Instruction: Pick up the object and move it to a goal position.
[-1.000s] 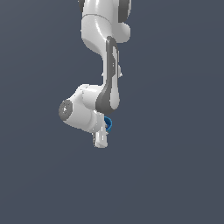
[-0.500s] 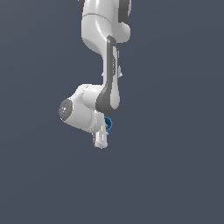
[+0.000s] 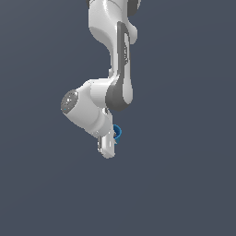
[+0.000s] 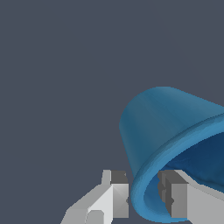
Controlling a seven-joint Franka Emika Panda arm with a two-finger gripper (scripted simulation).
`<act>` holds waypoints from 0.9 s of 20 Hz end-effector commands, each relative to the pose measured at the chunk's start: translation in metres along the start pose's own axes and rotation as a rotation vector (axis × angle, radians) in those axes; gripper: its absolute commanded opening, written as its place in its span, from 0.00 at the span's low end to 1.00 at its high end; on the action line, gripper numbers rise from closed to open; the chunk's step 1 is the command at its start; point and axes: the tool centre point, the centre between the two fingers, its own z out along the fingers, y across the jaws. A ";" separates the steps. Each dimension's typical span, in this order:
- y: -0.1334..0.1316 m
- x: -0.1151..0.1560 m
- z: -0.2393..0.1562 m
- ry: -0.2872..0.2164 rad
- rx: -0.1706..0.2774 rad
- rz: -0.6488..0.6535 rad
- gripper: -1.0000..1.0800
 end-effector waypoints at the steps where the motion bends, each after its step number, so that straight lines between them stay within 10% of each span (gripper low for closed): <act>1: -0.013 -0.014 -0.020 0.015 0.064 -0.005 0.00; 18: -0.068 -0.143 -0.192 0.147 0.588 -0.031 0.00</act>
